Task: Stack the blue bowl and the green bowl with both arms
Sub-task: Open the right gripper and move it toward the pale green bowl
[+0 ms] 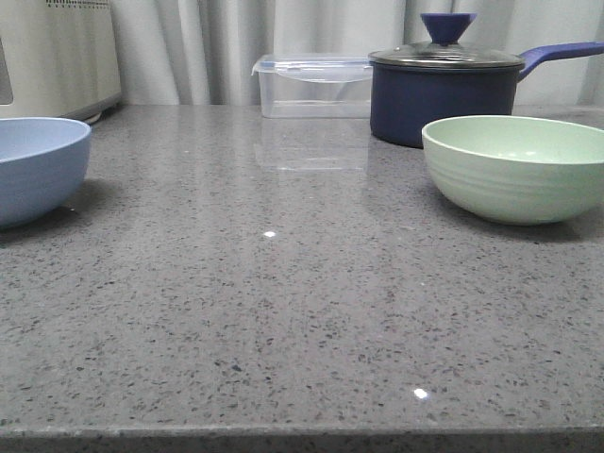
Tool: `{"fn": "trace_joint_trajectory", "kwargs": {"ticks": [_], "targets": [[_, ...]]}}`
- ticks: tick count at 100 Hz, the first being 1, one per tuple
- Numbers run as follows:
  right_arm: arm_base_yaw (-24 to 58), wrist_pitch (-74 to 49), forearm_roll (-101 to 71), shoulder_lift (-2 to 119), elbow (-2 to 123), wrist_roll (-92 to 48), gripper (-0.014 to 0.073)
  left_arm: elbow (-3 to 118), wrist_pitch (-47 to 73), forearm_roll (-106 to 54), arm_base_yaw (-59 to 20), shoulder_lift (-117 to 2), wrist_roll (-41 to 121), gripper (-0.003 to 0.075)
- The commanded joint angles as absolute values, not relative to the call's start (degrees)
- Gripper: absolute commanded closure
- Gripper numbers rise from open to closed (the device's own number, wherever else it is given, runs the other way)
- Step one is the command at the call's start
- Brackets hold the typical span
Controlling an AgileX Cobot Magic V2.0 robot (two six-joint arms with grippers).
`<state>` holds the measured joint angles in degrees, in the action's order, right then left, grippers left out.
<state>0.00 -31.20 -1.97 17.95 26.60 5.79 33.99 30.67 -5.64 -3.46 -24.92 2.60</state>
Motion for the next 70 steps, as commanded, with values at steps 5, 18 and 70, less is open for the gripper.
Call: {"fn": "trace_joint_trajectory", "kwargs": {"ticks": [5,18,70], "targets": [[-0.18,-29.58,-1.39,22.20,31.34,5.37,0.0634,38.76,28.20,-5.78,-3.36,-30.22,3.41,0.0739],[-0.18,-31.62,-1.39,24.64,33.18,5.37,0.0511,39.42,27.55,-5.76,-3.36,-32.22,5.68,0.0672],[-0.13,-33.10,-1.82,26.15,33.69,5.37,0.0211,39.28,27.70,-5.76,-3.36,-32.22,5.68,0.0331]]}}
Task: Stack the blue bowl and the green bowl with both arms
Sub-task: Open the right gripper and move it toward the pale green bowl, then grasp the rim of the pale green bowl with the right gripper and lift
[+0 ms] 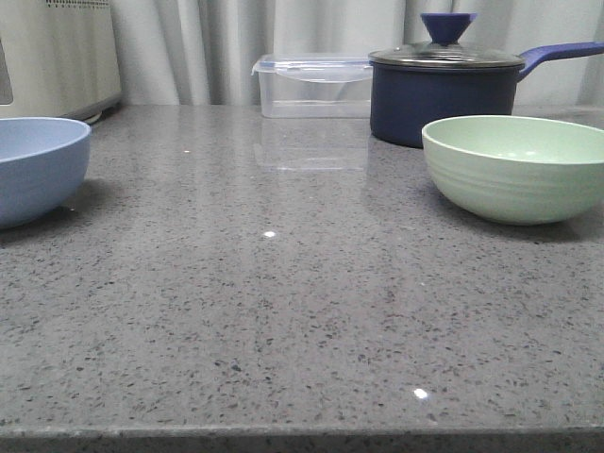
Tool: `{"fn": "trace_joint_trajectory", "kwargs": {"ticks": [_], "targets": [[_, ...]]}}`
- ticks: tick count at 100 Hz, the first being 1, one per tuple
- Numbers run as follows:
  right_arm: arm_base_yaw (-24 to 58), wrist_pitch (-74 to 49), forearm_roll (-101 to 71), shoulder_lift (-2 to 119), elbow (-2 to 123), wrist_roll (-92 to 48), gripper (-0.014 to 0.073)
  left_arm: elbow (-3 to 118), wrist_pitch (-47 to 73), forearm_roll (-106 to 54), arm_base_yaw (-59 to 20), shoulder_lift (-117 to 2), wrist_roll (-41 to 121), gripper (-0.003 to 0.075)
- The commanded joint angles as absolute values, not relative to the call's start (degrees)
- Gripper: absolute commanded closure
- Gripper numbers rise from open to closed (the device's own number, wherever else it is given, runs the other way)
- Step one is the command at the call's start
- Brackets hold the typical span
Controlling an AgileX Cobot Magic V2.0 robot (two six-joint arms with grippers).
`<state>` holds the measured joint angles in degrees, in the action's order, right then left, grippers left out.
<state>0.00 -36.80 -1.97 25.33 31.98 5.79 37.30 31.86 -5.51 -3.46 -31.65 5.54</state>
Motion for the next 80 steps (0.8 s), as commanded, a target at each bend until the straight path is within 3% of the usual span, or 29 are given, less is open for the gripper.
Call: {"fn": "trace_joint_trajectory", "kwargs": {"ticks": [1,25,80], "targets": [[-0.02,-33.09,-1.82,26.15,33.77,5.37,0.0211,39.30,27.56,-5.76,-3.36,-32.22,5.68,0.0331],[3.09,-36.35,-2.03,33.20,39.64,5.37,0.0211,39.30,27.52,-6.25,-3.36,-32.22,5.68,0.0331],[8.50,-46.53,-5.20,68.62,64.60,5.37,0.0211,39.30,27.42,-6.25,-3.36,-32.22,5.68,0.0331]]}}
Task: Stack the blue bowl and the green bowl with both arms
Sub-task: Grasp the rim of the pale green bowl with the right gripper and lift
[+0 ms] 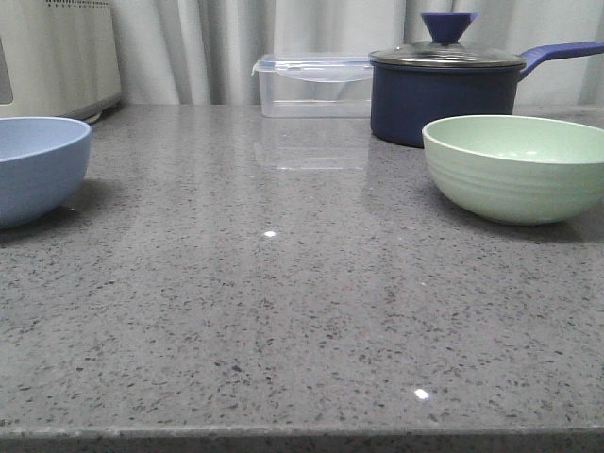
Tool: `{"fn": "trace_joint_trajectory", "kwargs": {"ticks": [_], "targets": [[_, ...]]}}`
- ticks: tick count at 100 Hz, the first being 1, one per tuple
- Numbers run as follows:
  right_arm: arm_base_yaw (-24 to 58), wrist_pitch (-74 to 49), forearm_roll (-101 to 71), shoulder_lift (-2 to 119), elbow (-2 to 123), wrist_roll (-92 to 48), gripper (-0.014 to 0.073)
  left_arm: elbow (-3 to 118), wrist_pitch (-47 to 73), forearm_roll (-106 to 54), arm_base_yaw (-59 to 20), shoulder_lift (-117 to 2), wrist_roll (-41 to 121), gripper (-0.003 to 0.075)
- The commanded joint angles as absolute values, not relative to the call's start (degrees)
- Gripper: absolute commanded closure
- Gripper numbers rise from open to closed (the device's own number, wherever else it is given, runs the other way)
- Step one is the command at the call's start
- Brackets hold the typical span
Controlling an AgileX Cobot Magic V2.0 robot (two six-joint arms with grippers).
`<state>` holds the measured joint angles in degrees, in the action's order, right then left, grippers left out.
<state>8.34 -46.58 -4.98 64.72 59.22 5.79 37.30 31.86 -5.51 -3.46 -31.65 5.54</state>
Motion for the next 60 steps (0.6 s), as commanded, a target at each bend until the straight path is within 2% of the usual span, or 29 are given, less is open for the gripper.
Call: {"fn": "trace_joint_trajectory", "kwargs": {"ticks": [1,30,60], "targets": [[8.50,-46.73,-5.20,69.07,64.93,5.37,0.0211,39.30,27.42,-6.25,-3.36,-32.22,5.68,0.0331],[8.50,-53.60,-5.20,83.60,73.88,5.37,0.0211,39.30,27.42,-6.25,-3.36,-32.22,5.68,0.0331],[8.50,-53.75,-5.24,89.41,74.86,5.37,0.0211,39.30,27.32,-6.25,-3.36,-32.22,5.68,0.0331]]}}
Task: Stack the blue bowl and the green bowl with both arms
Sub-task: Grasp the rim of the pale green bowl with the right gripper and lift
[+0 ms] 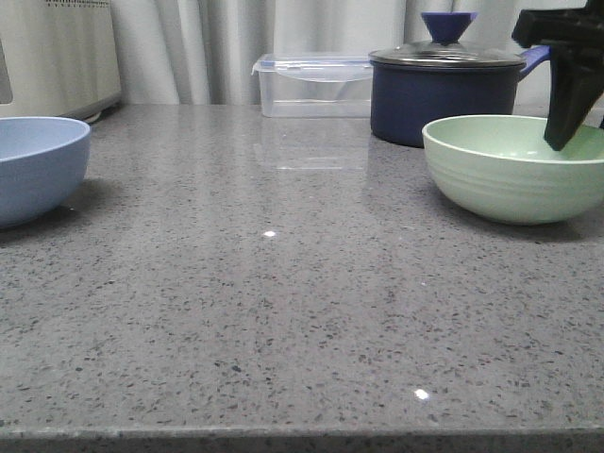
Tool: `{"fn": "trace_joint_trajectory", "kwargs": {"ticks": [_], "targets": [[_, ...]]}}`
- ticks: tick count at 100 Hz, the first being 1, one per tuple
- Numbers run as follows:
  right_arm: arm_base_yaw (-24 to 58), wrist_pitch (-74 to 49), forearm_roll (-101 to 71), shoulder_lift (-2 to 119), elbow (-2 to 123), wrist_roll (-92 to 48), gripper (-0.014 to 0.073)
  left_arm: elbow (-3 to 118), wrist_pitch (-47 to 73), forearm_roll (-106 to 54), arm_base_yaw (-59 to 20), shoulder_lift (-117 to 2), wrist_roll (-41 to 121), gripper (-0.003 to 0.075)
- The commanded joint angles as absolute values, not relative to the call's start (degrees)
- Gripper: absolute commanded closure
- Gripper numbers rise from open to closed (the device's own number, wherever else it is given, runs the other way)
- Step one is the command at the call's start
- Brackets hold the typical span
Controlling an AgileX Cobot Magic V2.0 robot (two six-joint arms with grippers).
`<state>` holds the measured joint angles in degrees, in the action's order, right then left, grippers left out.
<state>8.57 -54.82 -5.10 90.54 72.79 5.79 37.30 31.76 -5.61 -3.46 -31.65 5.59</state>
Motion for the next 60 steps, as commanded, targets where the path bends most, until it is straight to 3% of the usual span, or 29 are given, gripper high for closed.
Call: {"fn": "trace_joint_trajectory", "kwargs": {"ticks": [1,16,60], "targets": [[8.50,-53.75,-5.24,89.50,74.86,5.37,0.0211,39.30,27.32,-6.25,-3.36,-32.22,5.68,0.0331],[8.50,-53.62,-5.24,90.03,74.86,5.37,0.0251,39.30,27.20,-6.25,-3.36,-32.22,5.68,0.0331],[8.50,-53.68,-5.24,90.03,74.86,5.37,0.0670,39.30,27.20,-6.25,-3.36,-32.22,5.68,0.0331]]}}
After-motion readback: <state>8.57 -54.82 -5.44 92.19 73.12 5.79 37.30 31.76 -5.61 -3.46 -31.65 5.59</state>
